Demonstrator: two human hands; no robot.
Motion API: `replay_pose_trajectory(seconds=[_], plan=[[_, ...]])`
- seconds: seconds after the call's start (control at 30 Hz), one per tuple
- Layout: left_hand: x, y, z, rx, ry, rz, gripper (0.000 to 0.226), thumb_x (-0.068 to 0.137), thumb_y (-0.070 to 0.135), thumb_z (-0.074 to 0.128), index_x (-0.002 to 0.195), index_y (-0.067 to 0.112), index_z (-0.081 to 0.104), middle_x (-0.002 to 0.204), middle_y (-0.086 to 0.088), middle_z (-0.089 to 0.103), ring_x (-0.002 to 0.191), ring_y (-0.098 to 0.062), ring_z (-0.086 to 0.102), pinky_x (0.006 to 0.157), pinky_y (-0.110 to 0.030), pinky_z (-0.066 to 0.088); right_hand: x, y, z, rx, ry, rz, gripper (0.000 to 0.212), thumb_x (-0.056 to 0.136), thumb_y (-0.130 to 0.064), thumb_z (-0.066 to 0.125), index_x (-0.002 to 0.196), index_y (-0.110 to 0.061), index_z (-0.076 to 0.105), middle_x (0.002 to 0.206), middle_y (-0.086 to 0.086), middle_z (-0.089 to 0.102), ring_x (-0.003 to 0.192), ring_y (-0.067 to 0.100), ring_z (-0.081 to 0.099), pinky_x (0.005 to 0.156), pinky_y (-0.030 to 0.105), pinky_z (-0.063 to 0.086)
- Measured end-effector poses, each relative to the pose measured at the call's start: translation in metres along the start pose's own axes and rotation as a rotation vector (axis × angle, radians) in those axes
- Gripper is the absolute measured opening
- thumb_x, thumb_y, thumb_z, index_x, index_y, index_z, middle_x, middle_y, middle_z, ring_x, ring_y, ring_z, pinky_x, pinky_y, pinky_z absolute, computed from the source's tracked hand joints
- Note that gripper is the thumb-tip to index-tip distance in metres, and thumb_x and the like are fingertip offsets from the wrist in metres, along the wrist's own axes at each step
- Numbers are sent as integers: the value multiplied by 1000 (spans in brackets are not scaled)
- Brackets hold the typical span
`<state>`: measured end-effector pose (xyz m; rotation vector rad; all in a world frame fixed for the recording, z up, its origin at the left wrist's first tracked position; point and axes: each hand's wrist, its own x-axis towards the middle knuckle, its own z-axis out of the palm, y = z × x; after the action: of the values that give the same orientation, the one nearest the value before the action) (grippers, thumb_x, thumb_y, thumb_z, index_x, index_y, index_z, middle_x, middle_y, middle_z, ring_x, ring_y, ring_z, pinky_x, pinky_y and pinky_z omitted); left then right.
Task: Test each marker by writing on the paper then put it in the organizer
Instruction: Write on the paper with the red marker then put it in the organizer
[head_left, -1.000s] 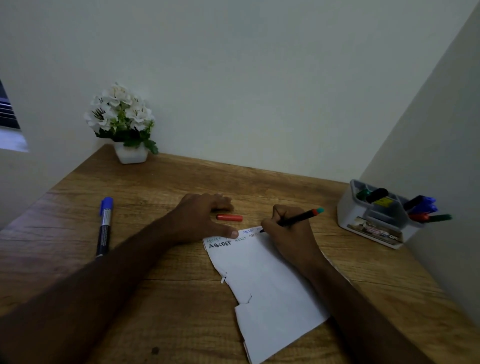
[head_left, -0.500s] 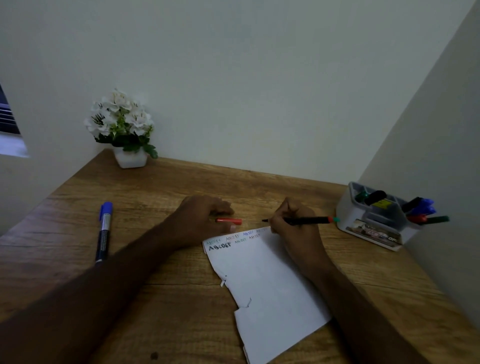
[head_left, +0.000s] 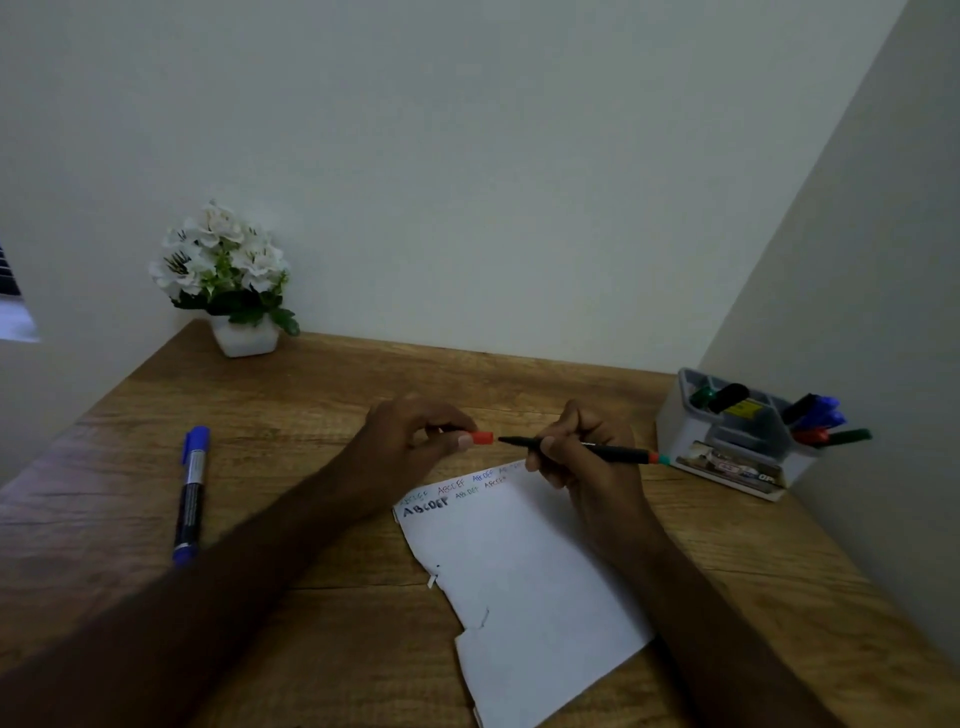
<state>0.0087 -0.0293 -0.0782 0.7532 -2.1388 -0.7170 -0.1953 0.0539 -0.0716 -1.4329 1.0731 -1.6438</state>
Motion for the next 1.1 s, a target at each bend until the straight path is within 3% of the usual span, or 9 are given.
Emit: replay_pose_trajectory(seconds=[0.27,0.37,0.53,0.63,0.83,0.97,1.1], plan=[[-1,6,0,-40,-70,52,18,89,28,61,99,20,75,89,16,70,85,-6,62,72,-18,44,0,2,3,-17,-59,11,10,78,3,58,70,5,54,62,20,64,49,18,48,49,24,40],[-1,13,1,-102,-109,55,12,91,16,63,95,18,74,86,11,71,80,-7,64,66,-12,46,0,3,5,7,-121,59,8,81,3,62,80,3,54,68,20,68,51,23,51,49,28,41],[-3,14,1,-169,-156,6,13,93,17,62,89,15,74,86,3,73,78,-14,67,68,-33,52,-1,1,7,-101,-116,56,27,81,-15,76,73,4,58,59,15,62,52,19,52,51,26,41],[-4,13,1,-210,-151,-6,15,90,18,63,82,12,73,85,0,73,76,-17,68,68,-39,54,-2,0,7,-99,-133,56,28,81,-15,77,70,5,60,55,8,58,51,15,48,51,26,38],[-5,17,4,-271,-108,21,21,86,21,62,73,9,72,78,-2,73,69,-16,68,63,-28,51,-1,-3,7,27,-183,101,27,79,-14,77,72,2,58,56,13,57,47,18,43,45,24,34],[-4,18,6,-270,-85,15,20,86,23,63,70,15,71,78,-3,74,71,-18,68,67,-35,54,1,-2,6,37,-184,85,40,77,-18,78,72,11,51,57,16,58,49,22,41,43,26,32],[-5,17,3,-295,-99,-13,27,85,35,62,73,13,73,82,-4,74,77,-21,70,73,-38,56,2,4,5,-21,-174,65,21,80,-13,78,71,-6,60,60,13,63,50,23,47,46,29,36]])
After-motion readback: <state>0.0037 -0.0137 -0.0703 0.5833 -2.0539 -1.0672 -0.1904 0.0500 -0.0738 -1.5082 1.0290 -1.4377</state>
